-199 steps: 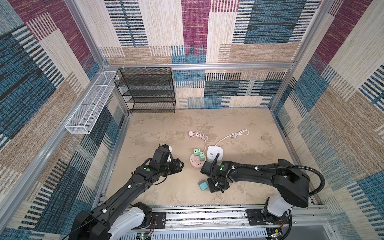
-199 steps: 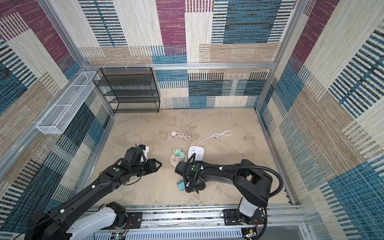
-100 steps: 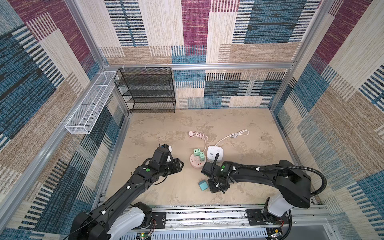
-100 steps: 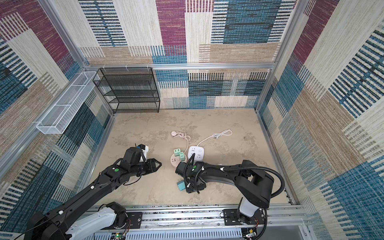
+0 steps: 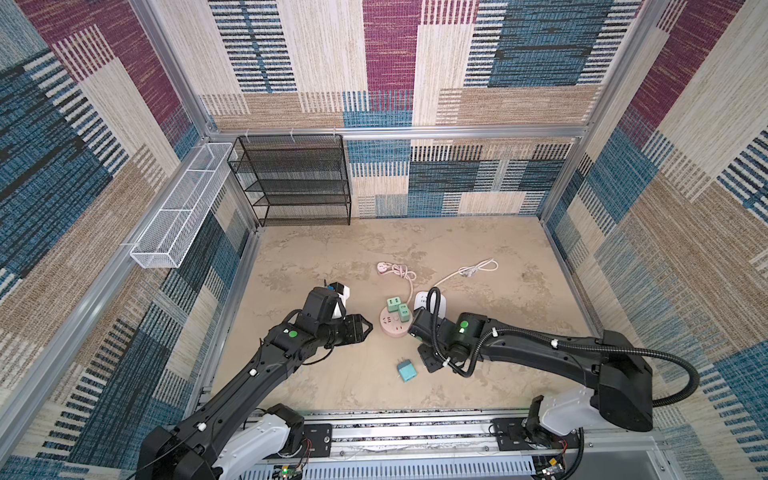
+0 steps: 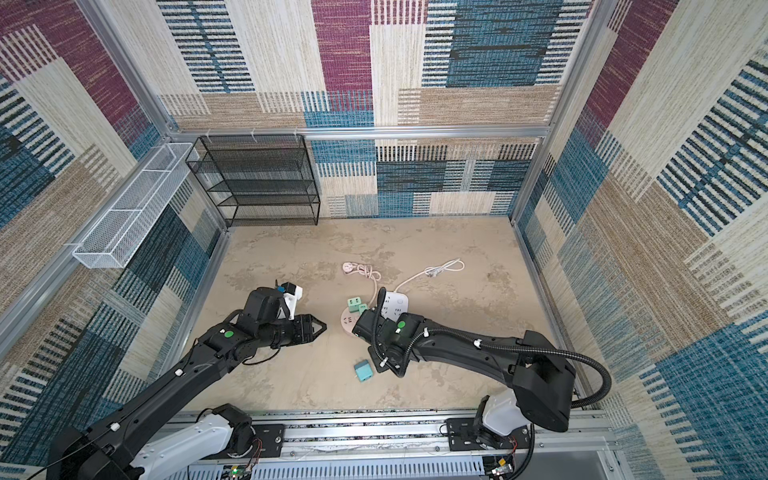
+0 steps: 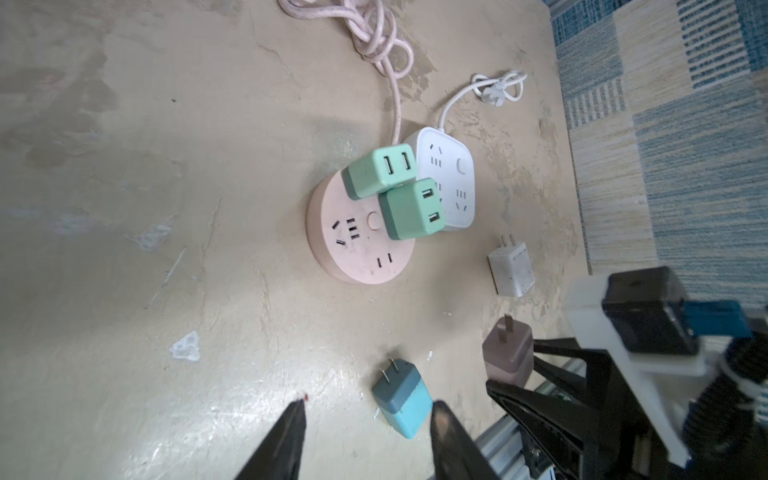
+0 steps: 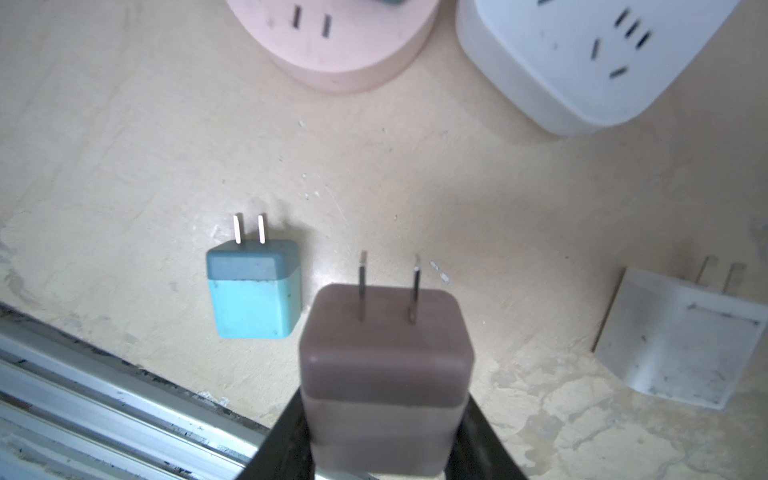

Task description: Insert the plug

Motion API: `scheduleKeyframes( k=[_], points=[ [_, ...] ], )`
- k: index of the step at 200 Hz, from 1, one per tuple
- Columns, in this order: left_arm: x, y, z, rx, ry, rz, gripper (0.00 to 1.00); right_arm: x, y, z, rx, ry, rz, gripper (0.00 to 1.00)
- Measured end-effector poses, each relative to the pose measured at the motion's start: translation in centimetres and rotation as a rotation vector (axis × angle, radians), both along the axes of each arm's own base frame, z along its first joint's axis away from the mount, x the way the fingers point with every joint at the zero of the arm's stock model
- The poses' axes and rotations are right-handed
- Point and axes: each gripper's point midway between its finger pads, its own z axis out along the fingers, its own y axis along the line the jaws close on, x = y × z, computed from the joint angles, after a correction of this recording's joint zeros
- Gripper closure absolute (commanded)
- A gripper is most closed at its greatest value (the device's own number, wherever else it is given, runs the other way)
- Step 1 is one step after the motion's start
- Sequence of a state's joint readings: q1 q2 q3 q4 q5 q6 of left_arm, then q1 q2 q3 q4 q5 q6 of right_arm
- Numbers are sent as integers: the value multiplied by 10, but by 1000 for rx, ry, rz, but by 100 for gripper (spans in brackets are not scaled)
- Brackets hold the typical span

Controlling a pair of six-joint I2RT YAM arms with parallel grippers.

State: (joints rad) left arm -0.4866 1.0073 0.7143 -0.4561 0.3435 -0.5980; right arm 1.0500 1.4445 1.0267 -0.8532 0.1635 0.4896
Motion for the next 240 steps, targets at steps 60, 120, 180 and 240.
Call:
scheduleKeyframes(
  k=[60, 120, 180, 240],
  points=[
    [-7, -27, 17, -144, -17, -115, 47, 8, 26, 25, 111, -109, 185, 100],
    [-9, -41, 27, -214, -39, -157, 46, 4, 54, 28, 162, -68, 294, 100],
    [-15, -51, 24, -240, -17, -192, 46, 7, 68, 29, 170, -60, 325, 100],
    [-20, -58, 20, -259, 2, -219, 46, 12, 78, 38, 187, -75, 341, 100]
  ],
)
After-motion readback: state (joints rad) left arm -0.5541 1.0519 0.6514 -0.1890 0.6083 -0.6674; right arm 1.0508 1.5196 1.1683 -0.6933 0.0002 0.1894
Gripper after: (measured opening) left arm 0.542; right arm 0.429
